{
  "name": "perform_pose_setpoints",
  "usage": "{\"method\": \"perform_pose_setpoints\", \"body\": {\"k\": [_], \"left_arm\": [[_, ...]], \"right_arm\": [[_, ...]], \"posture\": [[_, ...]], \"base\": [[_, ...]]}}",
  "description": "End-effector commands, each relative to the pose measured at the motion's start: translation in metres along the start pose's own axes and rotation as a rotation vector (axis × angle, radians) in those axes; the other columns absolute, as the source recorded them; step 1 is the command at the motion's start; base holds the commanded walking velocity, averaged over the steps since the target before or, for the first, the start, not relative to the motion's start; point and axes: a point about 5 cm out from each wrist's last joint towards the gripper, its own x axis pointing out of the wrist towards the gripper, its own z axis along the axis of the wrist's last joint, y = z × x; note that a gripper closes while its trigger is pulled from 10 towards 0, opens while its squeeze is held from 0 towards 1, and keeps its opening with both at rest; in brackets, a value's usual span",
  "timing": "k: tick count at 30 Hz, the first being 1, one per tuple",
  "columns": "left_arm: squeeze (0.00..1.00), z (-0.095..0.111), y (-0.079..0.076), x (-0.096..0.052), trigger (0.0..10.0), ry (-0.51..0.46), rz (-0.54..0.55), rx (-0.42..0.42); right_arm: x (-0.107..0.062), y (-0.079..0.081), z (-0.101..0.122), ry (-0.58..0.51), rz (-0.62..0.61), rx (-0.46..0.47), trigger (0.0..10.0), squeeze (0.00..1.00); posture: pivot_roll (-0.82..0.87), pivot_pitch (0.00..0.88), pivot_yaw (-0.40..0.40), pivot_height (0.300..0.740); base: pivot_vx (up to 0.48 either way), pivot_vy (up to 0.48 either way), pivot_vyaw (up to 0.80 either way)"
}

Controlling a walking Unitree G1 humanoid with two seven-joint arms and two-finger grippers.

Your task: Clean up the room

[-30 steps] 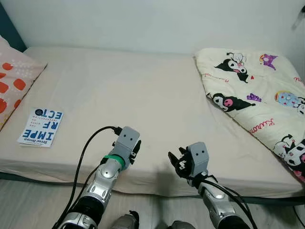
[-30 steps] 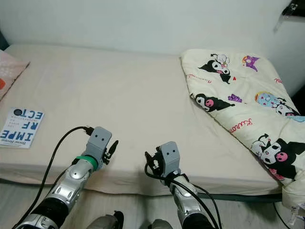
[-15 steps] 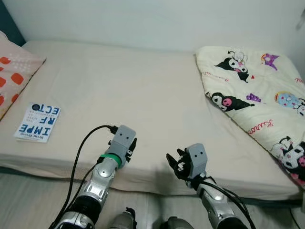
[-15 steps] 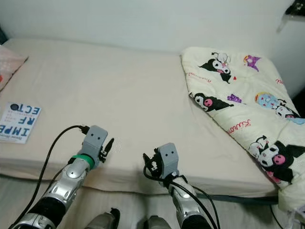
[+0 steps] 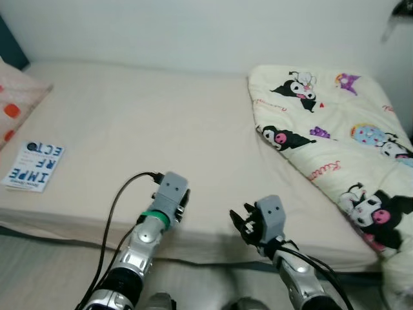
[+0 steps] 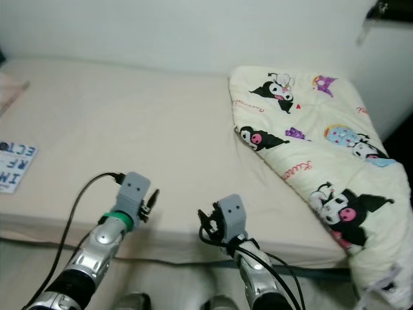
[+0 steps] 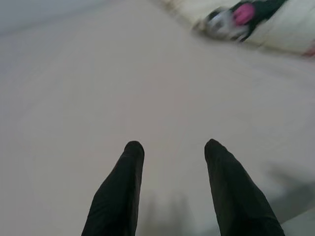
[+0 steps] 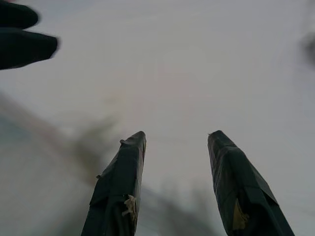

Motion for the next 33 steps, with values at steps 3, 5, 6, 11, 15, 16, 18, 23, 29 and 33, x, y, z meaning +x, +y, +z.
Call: {"method": "perform_pose_setpoints", "body": {"k": [3,5,6,11,15,16,18,23,29,33], "left_arm": [[0.0,-0.0043,0.0048,-0.0014,10.0,0.017,0.009,0.017],[0.0,-0.0044,0.005,-0.0014,10.0,0.017,0.009,0.017],[0.0,-0.0044,0.005,-0.0014,10.0,0.017,0.009,0.017],[0.0,-0.0044,0.005,-0.0013,10.0,0.017,0.008,0.018],[0.0,-0.0046,0.0048,-0.0013,10.0,0.017,0.007,0.019],[0.0,-0.0046,0.0048,-0.0012,10.0,0.017,0.006,0.02],[0.0,-0.0046,0.0047,-0.0012,10.0,0.017,0.006,0.02],[0.0,-0.0048,0.0047,-0.0009,10.0,0.02,0.005,0.019],[0.0,-0.0055,0.0045,-0.0008,10.0,0.026,0.007,0.012],[0.0,-0.0056,0.0043,-0.0006,10.0,0.027,0.005,0.01]], "right_arm": [[-0.0015,0.0041,-0.005,0.016,0.002,0.02,10.0,0.0],[-0.0014,0.0042,-0.0049,0.016,0.002,0.019,10.0,0.0],[-0.0014,0.0041,-0.0049,0.016,0.001,0.019,10.0,0.0],[-0.0015,0.004,-0.0052,0.019,-0.001,0.017,10.0,0.0],[-0.0014,0.0039,-0.0053,0.02,-0.001,0.017,10.0,0.0],[-0.0013,0.0039,-0.0053,0.02,-0.001,0.017,10.0,0.0],[-0.0013,0.0038,-0.0053,0.02,-0.001,0.016,10.0,0.0],[-0.001,0.0037,-0.005,0.021,-0.002,0.014,10.0,0.0],[-0.0008,0.0034,-0.0049,0.021,-0.003,0.013,10.0,0.0],[-0.0007,0.003,-0.0049,0.024,-0.005,0.012,10.0,0.0]], "posture": [[0.0,0.0,0.02,0.74],[-0.01,0.0,0.021,0.74],[-0.01,0.0,0.021,0.74],[0.0,0.0,0.021,0.74],[0.0,0.0,0.021,0.74],[0.0,0.0,0.021,0.74],[-0.01,0.0,0.021,0.74],[-0.01,0.0,0.022,0.74],[-0.01,0.0,0.023,0.74],[-0.01,0.0,0.023,0.74]], "base": [[0.0,-0.335,0.0],[0.0,-0.33,0.0],[0.0,-0.319,0.0],[0.0,-0.299,0.0],[0.0,-0.284,0.0],[0.0,-0.285,0.0],[0.0,-0.281,0.0],[0.0,-0.219,0.0],[0.0,0.0,0.0],[0.0,0.0,0.0]]}}
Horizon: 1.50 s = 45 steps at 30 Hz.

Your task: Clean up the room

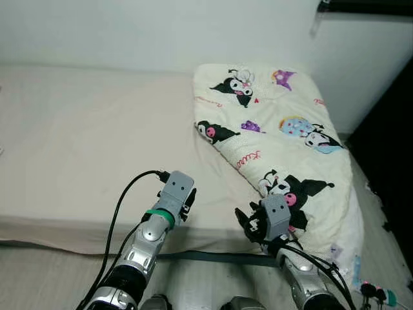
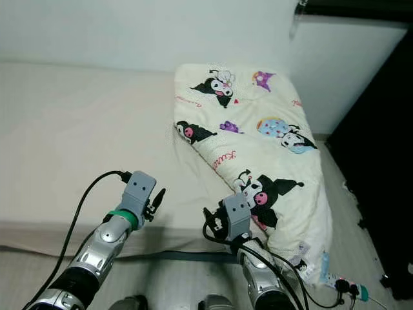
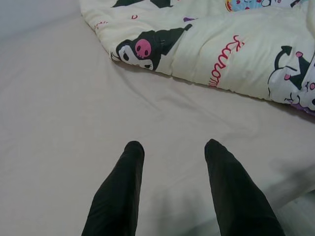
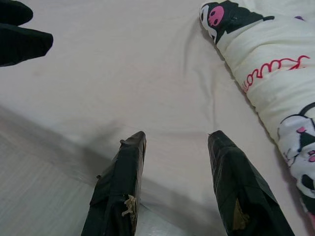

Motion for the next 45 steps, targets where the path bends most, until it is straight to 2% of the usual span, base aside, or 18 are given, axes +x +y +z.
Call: {"method": "perform_pose_setpoints", "body": {"k": [1,7,14,21,45], "left_arm": [[0.0,-0.006,0.001,-0.002,10.0,0.026,-0.003,0.004],[0.0,-0.006,0.001,-0.001,10.0,0.026,-0.004,0.002],[0.0,-0.002,-0.001,0.0,10.0,0.009,-0.01,0.016],[0.0,0.006,-0.004,0.003,10.0,-0.021,-0.018,0.025],[0.0,0.009,-0.003,0.004,10.0,-0.03,-0.014,0.019]], "right_arm": [[-0.001,0.001,-0.004,0.018,-0.006,0.009,10.0,0.0],[-0.001,-0.001,-0.004,0.02,-0.025,0.018,10.0,0.0],[0.0,-0.02,0.014,-0.073,-0.139,0.044,10.0,0.0],[0.0,-0.028,0.017,-0.078,-0.159,0.033,10.0,0.0],[-0.003,-0.03,0.013,-0.053,-0.173,0.033,10.0,0.0]], "posture": [[-0.01,0.0,0.023,0.74],[-0.01,0.0,0.023,0.74],[-0.02,0.0,0.024,0.705],[-0.02,0.0,0.021,0.685],[-0.02,0.0,0.023,0.615]], "base": [[0.0,0.0,0.0],[0.0,0.0,0.0],[0.0,0.0,0.0],[0.0,0.0,0.0],[0.0,0.0,0.0]]}}
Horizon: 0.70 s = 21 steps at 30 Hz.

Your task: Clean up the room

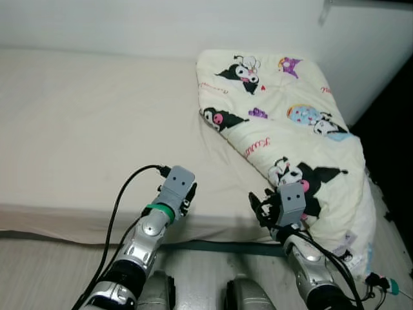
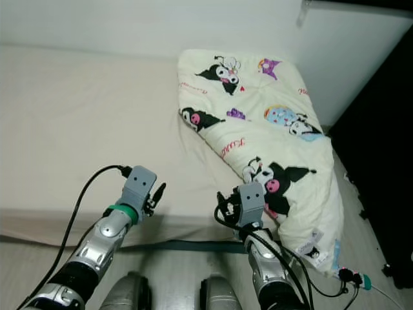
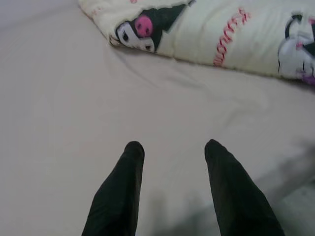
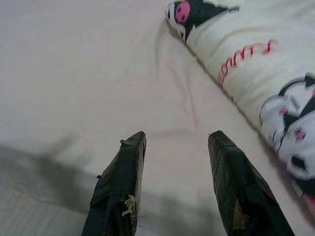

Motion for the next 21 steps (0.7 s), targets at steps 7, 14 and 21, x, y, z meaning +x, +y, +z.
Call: {"method": "perform_pose_setpoints", "body": {"k": [7,14,21], "left_arm": [[0.0,-0.003,-0.002,-0.002,10.0,0.011,-0.009,0.01],[0.0,-0.003,-0.002,-0.001,10.0,0.011,-0.012,0.011],[0.0,-0.002,-0.002,-0.001,10.0,0.01,-0.014,0.012]], "right_arm": [[-0.004,-0.01,-0.001,0.008,-0.043,-0.009,10.0,0.0],[0.0,-0.043,0.033,-0.107,-0.124,-0.084,10.0,0.0],[0.0,-0.065,0.059,-0.183,-0.18,-0.136,10.0,0.0]], "posture": [[-0.02,0.0,0.025,0.59],[-0.03,0.0,0.031,0.565],[-0.03,0.0,0.028,0.55]], "base": [[0.0,0.0,0.0],[0.0,0.0,0.0],[0.0,0.0,0.0]]}}
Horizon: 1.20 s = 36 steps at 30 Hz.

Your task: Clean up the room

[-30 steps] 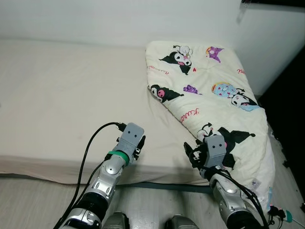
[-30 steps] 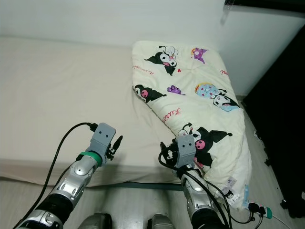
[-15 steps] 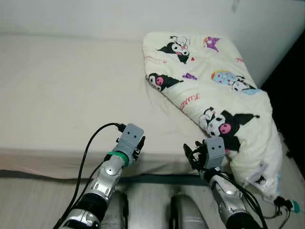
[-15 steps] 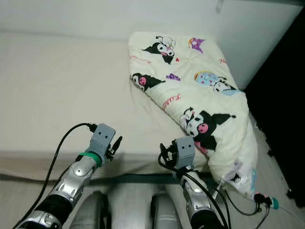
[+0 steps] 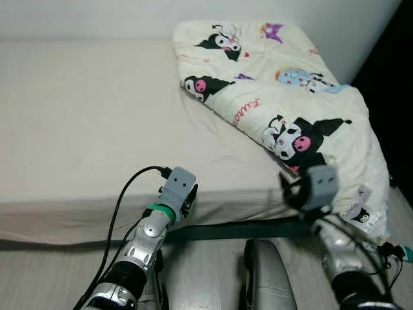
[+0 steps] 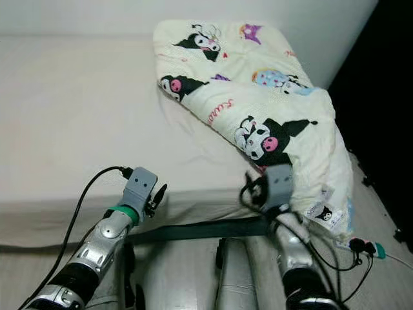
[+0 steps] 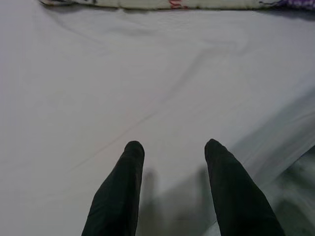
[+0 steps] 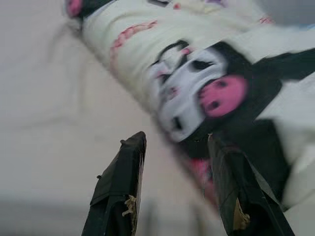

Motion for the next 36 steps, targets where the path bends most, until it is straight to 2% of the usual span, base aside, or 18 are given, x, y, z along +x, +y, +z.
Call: {"method": "perform_pose_setpoints", "body": {"k": [1,2,3,6,7,9,10,14,16,17,18,19,22,24,28,33,34,36], "left_arm": [[0.0,-0.001,0.0,-0.001,10.0,0.007,-0.006,0.012],[0.0,-0.001,0.0,-0.001,10.0,0.007,-0.006,0.012],[0.0,-0.001,0.0,-0.001,10.0,0.007,-0.006,0.012],[0.0,-0.002,0.0,-0.001,10.0,0.009,-0.002,0.013],[0.0,-0.002,0.0,-0.001,10.0,0.009,-0.002,0.013],[0.0,-0.003,0.001,-0.002,10.0,0.013,-0.003,0.018],[0.0,-0.003,0.001,-0.002,10.0,0.013,-0.003,0.018],[0.0,-0.003,0.001,-0.002,10.0,0.014,-0.005,0.022],[0.0,-0.003,0.001,-0.002,10.0,0.014,-0.005,0.022],[0.0,-0.004,0.002,-0.003,10.0,0.016,-0.007,0.026],[0.0,-0.004,0.002,-0.003,10.0,0.016,-0.007,0.026],[0.0,-0.004,0.002,-0.004,10.0,0.018,-0.01,0.03],[0.0,-0.005,0.002,-0.004,10.0,0.019,-0.011,0.031],[0.0,-0.005,0.004,-0.005,10.0,0.02,-0.014,0.036],[0.0,-0.005,0.007,-0.007,10.0,0.02,-0.014,0.042],[0.0,-0.006,0.011,-0.01,10.0,0.022,-0.009,0.05],[0.0,-0.007,0.013,-0.011,10.0,0.025,-0.007,0.054],[0.0,-0.007,0.013,-0.011,10.0,0.025,-0.007,0.054]], "right_arm": [[-0.003,0.0,-0.003,0.006,-0.011,0.016,10.0,0.0],[0.0,-0.013,0.008,-0.032,-0.05,-0.005,10.0,0.0],[0.0,-0.013,0.008,-0.032,-0.05,-0.005,10.0,0.0],[-0.002,-0.065,0.046,-0.169,-0.228,-0.051,10.0,0.0],[-0.002,-0.065,0.046,-0.169,-0.228,-0.051,10.0,0.0],[-0.009,-0.098,0.065,-0.235,-0.352,-0.055,10.0,0.0],[-0.009,-0.098,0.065,-0.235,-0.352,-0.055,10.0,0.0],[-0.021,-0.125,0.072,-0.25,-0.468,-0.042,10.0,0.0],[-0.021,-0.125,0.072,-0.25,-0.468,-0.042,10.0,0.0],[-0.032,-0.145,0.068,-0.233,-0.551,0.013,10.0,0.67],[-0.032,-0.145,0.068,-0.233,-0.551,0.013,10.0,0.67],[-0.038,-0.153,0.056,-0.191,-0.567,0.147,10.0,1.0],[-0.038,-0.152,0.051,-0.176,-0.558,0.2,10.0,1.0],[-0.033,-0.147,0.042,-0.154,-0.493,0.337,10.0,1.0],[-0.029,-0.145,0.037,-0.128,-0.467,0.396,10.0,1.0],[-0.024,-0.142,0.036,-0.097,-0.43,0.407,10.0,1.0],[-0.02,-0.14,0.037,-0.086,-0.406,0.407,10.0,0.0],[-0.02,-0.14,0.037,-0.086,-0.406,0.407,10.0,0.0]], "posture": [[-0.03,0.0,0.028,0.55],[-0.03,0.0,0.026,0.545],[-0.03,0.0,0.026,0.545],[-0.03,0.0,0.03,0.535],[-0.03,0.0,0.03,0.535],[-0.03,0.0,0.035,0.535],[-0.03,0.0,0.035,0.535],[-0.02,0.0,0.037,0.535],[-0.02,0.0,0.037,0.535],[-0.02,0.0,0.043,0.535],[-0.02,0.0,0.043,0.535],[-0.02,0.0,0.05,0.535],[-0.02,0.0,0.053,0.535],[-0.02,0.008,0.061,0.535],[0.0,0.023,0.068,0.535],[0.01,0.034,0.075,0.535],[0.01,0.041,0.078,0.535],[0.01,0.041,0.078,0.535]], "base": [[0.0,0.0,0.0],[0.0,0.0,0.0],[0.0,0.0,0.0],[0.0,0.0,0.0],[0.0,0.0,0.0],[0.0,0.0,0.0],[0.0,0.0,0.0],[0.0,0.0,0.0],[0.0,0.0,0.0],[0.0,0.0,0.0],[0.0,0.0,0.0],[0.0,0.0,0.0],[0.0,0.0,0.0],[0.0,0.0,0.0],[0.0,0.0,0.0],[0.0,0.0,0.0],[0.0,0.0,0.0],[0.0,0.0,0.0]]}}
